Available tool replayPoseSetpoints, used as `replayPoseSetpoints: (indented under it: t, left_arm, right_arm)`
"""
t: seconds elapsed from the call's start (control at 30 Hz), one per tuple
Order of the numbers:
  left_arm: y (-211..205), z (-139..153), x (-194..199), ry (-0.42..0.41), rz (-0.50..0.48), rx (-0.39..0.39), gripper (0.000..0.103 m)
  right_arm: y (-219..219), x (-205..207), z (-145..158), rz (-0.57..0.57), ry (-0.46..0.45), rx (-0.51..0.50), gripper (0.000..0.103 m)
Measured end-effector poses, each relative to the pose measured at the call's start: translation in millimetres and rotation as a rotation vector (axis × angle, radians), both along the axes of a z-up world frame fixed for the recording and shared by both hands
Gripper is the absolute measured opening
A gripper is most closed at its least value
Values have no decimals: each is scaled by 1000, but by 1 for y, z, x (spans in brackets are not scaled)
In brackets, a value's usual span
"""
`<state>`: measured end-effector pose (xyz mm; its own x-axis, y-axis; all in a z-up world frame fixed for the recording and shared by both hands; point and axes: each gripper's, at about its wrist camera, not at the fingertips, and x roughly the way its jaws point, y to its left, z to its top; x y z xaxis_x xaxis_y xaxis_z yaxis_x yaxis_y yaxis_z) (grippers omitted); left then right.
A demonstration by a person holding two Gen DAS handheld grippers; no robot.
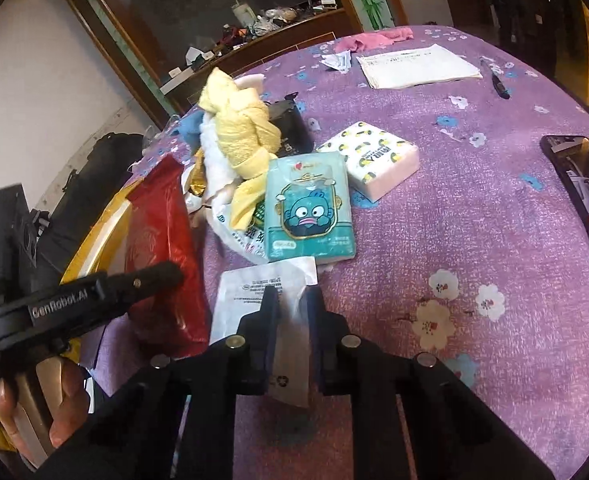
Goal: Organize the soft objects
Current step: 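Grasp the red foil packet with the left tool while the right tool grasps a white sachet, then carry the red packet and white sachet into the foam tray and open both tools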
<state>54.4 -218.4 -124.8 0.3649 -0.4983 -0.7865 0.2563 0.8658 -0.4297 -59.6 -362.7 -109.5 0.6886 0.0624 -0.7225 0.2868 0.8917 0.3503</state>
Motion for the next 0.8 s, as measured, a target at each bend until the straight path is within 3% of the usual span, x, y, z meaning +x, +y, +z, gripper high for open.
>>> replayPoseSetpoints:
  t: [0.13,0.43,0.63,0.8]
  left_arm:
    - [15,4,-6,3,12,-33,42]
    - [45,16,-17,17,4,-136,42]
    - [89,39,-19,0,31,-222,42]
    - [142,66,-13,-67,109,-165,42]
  right_arm:
    - [-3,-8,10,7,-44,32,8]
    - [9,-10,37,17,-133,0,5]
    - [36,5,63,73,-188,6,5]
    - [82,44,84,194,-214,35,5]
